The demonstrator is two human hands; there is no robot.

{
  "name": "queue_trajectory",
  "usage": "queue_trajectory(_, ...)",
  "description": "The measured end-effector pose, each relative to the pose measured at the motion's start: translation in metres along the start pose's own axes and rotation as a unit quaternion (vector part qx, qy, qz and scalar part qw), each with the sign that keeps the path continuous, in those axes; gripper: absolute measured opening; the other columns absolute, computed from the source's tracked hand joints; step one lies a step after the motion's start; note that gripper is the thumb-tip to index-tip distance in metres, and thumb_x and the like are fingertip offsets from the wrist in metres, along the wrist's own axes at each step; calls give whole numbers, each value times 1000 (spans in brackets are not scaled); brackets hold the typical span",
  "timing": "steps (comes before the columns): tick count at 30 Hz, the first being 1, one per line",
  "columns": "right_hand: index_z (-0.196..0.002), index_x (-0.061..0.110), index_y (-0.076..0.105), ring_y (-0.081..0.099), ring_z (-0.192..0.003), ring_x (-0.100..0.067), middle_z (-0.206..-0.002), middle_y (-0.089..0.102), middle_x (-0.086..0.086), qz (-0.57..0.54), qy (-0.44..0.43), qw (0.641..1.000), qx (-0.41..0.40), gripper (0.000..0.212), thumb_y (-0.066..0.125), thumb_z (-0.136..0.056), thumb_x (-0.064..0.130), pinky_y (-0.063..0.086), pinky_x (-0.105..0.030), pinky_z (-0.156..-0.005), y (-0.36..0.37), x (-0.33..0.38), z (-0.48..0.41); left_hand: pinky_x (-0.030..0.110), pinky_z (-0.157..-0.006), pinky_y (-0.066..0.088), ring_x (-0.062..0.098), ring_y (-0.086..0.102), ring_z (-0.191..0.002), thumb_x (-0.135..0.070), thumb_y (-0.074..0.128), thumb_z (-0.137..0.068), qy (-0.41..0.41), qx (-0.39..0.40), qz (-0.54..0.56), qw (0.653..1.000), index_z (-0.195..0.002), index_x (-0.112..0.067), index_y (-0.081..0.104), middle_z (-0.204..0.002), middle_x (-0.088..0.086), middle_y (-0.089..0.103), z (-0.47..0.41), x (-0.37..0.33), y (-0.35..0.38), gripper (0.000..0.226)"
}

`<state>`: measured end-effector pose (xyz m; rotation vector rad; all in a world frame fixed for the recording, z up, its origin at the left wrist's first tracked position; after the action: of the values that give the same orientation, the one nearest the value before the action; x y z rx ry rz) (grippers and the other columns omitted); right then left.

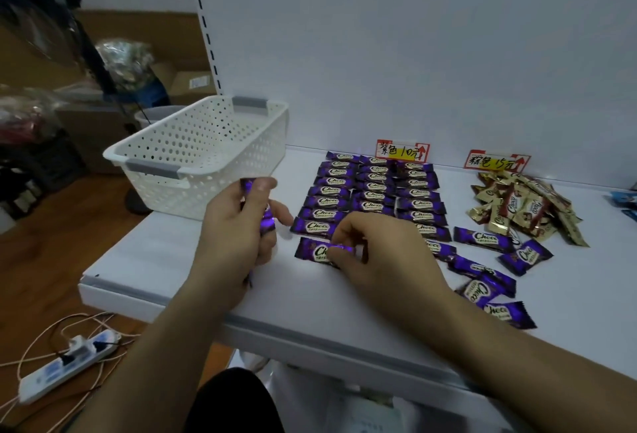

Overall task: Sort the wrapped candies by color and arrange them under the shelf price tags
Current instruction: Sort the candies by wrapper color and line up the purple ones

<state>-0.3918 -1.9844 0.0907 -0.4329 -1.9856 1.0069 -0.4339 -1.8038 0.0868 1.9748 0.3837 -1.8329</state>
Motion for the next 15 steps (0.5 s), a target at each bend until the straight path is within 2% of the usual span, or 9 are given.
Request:
queue_trajectory(2, -97, 35, 61, 53, -84, -4, -93, 57, 16, 12, -38, 999, -19, 9, 67, -91, 40, 48, -29, -77, -3, 6, 3, 22, -39, 22, 12, 29, -43, -28, 39, -109, -5, 48, -48, 998, -107, -5, 61, -64, 4, 48, -2, 3, 4, 32)
queue_trajectory(4, -97, 35, 66, 52, -80, -1, -95, 57, 17, 4, -67, 998, -11, 6, 68, -91, 36, 48, -27, -75, -2, 11, 7, 20, -40, 17, 11, 26, -42, -18, 33, -107, -40, 77, -15, 996, -109, -2, 62, -66, 2, 39, -5, 12, 4, 33)
queue_trajectory(7, -104, 31, 73, 54, -84, -1, -98, 61, 17, 32, -100, 994, 22, 13, 66, -93, 28, 52, -28, -77, 7, 19, 12, 18, -41, 17, 11, 25, -42, -4, 25, -98, -62, 108, 29, 992, -120, -1, 60, -68, 0, 41, -6, 20, 5, 41)
queue_trajectory(9, -111, 30, 72, 56, -93, -4, -103, 62, 15, 51, -118, 991, 25, 19, 62, -96, 26, 53, -29, -80, 10, 25, 12, 19, -41, 20, 11, 27, -42, -5, 29, -97, -47, 115, 26, 992, -127, -5, 57, -69, 0, 44, -5, 18, 4, 41)
queue_trajectory(11, -115, 30, 70, 57, -99, -8, -108, 63, 15, 69, -129, 989, 25, 21, 57, -97, 27, 52, -30, -83, 11, 29, 13, 22, -42, 20, 12, 28, -45, -15, 40, -93, -15, 125, 21, 992, -130, -11, 56, -73, 3, 48, -2, 14, 4, 40)
queue_trajectory(15, -115, 30, 69, 58, -98, -13, -108, 64, 14, 86, -143, 986, 19, 23, 53, -98, 27, 53, -32, -80, 12, 32, 14, 34, -48, 17, 17, 26, -49, -23, 41, -99, 64, 150, -27, 986, -126, -11, 59, -79, 15, 50, 5, 2, 5, 35)
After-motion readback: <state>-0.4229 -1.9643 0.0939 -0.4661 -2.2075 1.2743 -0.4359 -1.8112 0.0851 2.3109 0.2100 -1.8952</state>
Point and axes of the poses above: each hand's wrist, its own z-axis away from the middle knuckle, its own y-axis out of the palm, x = y × z, the point moved 10 cm from there along -z, towards the middle knuckle
